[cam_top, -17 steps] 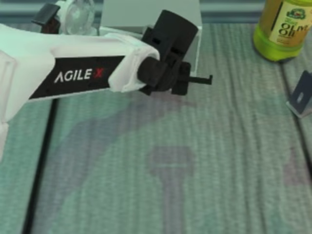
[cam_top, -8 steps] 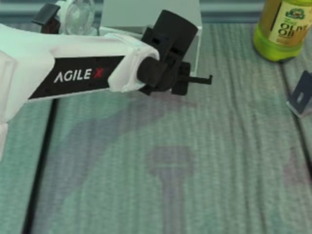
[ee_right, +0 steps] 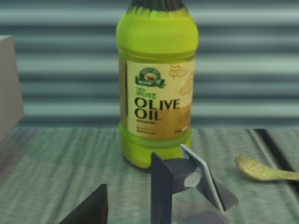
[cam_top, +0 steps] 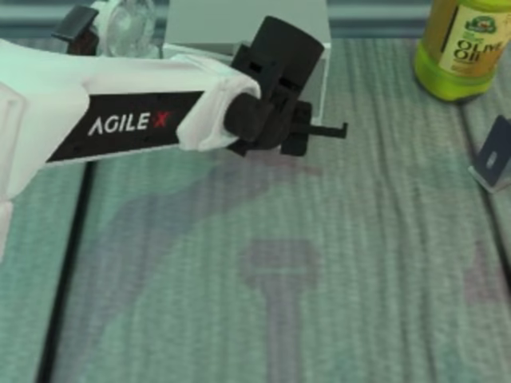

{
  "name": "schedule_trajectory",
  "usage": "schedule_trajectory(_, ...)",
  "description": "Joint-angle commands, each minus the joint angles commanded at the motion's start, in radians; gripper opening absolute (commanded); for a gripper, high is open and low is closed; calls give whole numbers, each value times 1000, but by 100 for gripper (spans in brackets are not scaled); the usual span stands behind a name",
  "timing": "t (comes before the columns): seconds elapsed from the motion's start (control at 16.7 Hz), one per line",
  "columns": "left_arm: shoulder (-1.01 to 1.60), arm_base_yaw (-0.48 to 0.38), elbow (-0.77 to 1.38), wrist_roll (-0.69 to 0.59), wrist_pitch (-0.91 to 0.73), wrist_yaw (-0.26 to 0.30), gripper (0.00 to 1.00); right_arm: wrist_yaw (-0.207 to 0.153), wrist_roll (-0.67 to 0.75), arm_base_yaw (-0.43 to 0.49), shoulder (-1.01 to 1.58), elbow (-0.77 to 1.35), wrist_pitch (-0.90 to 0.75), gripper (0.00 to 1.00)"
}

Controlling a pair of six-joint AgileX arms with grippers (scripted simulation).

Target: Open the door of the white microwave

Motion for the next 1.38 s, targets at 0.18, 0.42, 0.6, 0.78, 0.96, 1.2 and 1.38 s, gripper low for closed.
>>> schedule_trajectory(0.18, 0, 0, 0, 0, 0, 0, 0, 0, 0, 0, 0, 0, 0, 100)
schedule_trajectory(0.42, -11, -2, -16, 13, 10, 16, 0, 0, 0, 0, 0, 0, 0, 100)
schedule_trajectory(0.6, -26, 7, -41, 35, 24, 28, 0, 0, 0, 0, 0, 0, 0, 100)
schedule_trajectory(0.78, -26, 7, -41, 36, 24, 28, 0, 0, 0, 0, 0, 0, 0, 100)
schedule_trajectory(0.96, -26, 7, -41, 36, 24, 28, 0, 0, 0, 0, 0, 0, 0, 100)
schedule_trajectory(1.2, -26, 7, -41, 36, 24, 28, 0, 0, 0, 0, 0, 0, 0, 100)
schedule_trajectory(1.38, -26, 7, -41, 36, 24, 28, 0, 0, 0, 0, 0, 0, 0, 100)
